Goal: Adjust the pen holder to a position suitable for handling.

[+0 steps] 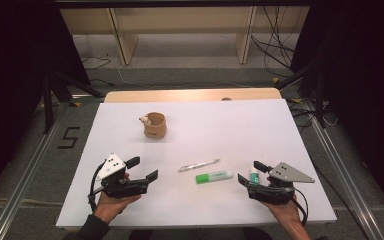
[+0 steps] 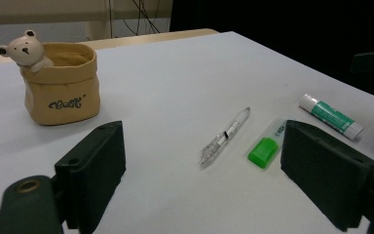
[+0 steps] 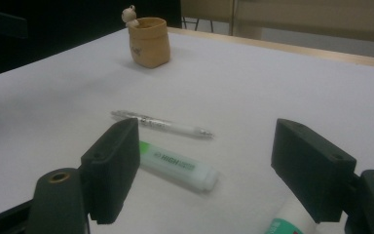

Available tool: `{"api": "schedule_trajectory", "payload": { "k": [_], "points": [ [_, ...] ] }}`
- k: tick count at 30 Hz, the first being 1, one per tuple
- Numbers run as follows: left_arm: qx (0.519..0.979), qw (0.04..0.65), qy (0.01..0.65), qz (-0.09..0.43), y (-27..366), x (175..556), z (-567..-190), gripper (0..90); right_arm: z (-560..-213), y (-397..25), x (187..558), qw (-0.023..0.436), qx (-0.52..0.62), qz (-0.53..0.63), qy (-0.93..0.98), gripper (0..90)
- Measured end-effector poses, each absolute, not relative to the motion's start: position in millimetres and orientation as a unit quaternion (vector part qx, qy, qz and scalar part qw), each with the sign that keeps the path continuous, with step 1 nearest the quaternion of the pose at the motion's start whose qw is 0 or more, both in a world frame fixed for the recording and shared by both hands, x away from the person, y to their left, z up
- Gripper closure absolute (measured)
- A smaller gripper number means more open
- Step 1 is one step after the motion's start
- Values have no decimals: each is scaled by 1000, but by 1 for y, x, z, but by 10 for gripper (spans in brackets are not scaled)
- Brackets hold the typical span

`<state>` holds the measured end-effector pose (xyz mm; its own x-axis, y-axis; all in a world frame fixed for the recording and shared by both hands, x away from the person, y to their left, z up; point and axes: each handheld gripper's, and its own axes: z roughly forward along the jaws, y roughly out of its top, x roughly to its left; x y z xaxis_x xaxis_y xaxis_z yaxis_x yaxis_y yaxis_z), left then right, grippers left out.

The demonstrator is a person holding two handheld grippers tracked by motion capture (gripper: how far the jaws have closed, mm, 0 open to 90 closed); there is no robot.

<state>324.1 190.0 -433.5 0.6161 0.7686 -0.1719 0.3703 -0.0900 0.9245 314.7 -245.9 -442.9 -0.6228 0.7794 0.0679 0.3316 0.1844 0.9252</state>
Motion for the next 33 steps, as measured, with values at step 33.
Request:
{"api": "schedule_trajectory", "payload": {
  "k": [33],
  "points": [
    [708, 509, 443, 209, 192, 362, -433, 158, -441, -247, 315, 217, 373, 529, 731, 256]
  ]
}}
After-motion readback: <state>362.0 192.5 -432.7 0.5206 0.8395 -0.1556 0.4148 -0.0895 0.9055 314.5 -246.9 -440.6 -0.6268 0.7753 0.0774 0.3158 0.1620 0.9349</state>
